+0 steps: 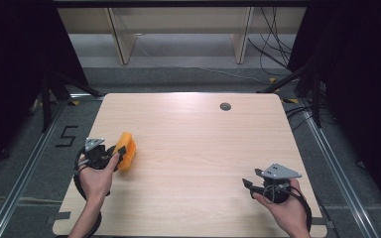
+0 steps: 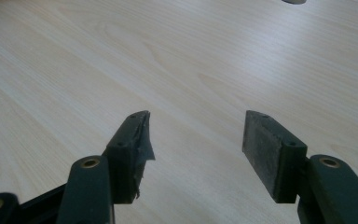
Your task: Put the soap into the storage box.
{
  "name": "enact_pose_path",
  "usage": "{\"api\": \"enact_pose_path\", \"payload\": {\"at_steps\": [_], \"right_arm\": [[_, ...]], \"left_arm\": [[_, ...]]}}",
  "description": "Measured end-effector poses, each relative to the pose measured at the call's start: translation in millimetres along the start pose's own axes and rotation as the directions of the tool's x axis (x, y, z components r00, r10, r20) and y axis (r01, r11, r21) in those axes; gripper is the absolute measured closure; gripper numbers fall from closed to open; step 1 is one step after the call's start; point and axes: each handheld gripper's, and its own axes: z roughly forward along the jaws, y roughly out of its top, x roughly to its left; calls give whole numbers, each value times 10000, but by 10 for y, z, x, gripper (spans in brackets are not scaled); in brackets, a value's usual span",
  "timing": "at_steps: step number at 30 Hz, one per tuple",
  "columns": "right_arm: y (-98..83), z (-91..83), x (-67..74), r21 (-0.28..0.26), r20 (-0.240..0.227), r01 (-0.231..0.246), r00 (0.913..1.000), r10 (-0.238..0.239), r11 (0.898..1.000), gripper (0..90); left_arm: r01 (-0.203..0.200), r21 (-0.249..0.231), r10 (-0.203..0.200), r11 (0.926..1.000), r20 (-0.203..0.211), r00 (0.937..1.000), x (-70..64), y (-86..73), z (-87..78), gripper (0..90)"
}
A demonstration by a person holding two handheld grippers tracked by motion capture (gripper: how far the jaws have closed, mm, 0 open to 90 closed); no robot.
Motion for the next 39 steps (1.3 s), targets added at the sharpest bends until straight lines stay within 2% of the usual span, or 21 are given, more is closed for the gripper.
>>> {"api": "enact_pose_path", "payload": {"at_steps": [3, 6, 9, 10, 12, 16, 18, 23, 26, 29, 31, 35, 36, 39], "right_arm": [[1, 8, -3, 6, -162, 25, 9999, -25, 10000, 421], [2, 2, -14, -19, 9, 159, 9999, -159, 9999, 421], [-1, 6, -13, -66, 43, 146, 9999, -145, 9999, 421], [-5, 1, 18, 99, -92, -273, 9996, 274, 9996, 421], [-1, 11, -3, 8, -178, 19, 9998, -19, 10000, 420], [-3, 10, -13, 18, -87, 32, 10000, -31, 10000, 420], [-3, 10, -16, 26, -102, 27, 9999, -27, 10000, 419], [-5, 13, -13, 71, -122, -29, 9999, 29, 10000, 419], [-3, 9, -14, 35, -122, 8, 9999, -7, 10000, 419], [-1, 13, -18, 8, -190, 93, 9998, -93, 10000, 419], [-3, 8, -11, 44, -120, -28, 9999, 28, 10000, 419], [-1, 7, -19, -111, -135, 96, 9999, -98, 9999, 413], [-3, -2, -11, -18, -54, -107, 9999, 107, 9999, 411], [-3, 1, -23, -164, -91, -141, 9999, 140, 9998, 409]], "left_arm": [[-111, -16, 111, 9999, 68, 9999, 4, -10, 18, 507], [-299, -162, 299, 9994, -21, 9996, -6, -3, 8, 454], [-774, -237, 770, 9967, -176, 9969, -16, 18, -11, 394], [-856, -256, 850, 9960, -232, 9961, -21, 21, -16, 376], [-1097, -213, 1090, 9937, -309, 9936, -27, 21, -32, 347], [-1395, -85, 1391, 9902, -343, 9897, -36, 4, -26, 337], [-1539, -146, 1533, 9880, -342, 9876, -39, 4, -29, 361], [-1601, -196, 1597, 9869, -232, 9869, -47, 36, -63, 355], [-1665, -227, 1662, 9858, -119, 9860, -39, 44, -88, 349], [-1557, -305, 1561, 9873, 96, 9877, -41, 60, -144, 346], [-1609, -413, 1618, 9861, 195, 9866, -41, 76, -190, 343], [-1621, -445, 1648, 9858, 655, 9842, 0, 78, -282, 340], [-1598, -379, 1624, 9864, 775, 9837, 16, 71, -305, 342], [-1540, -528, 1591, 9867, 1128, 9808, 77, 15, -375, 343]]}}
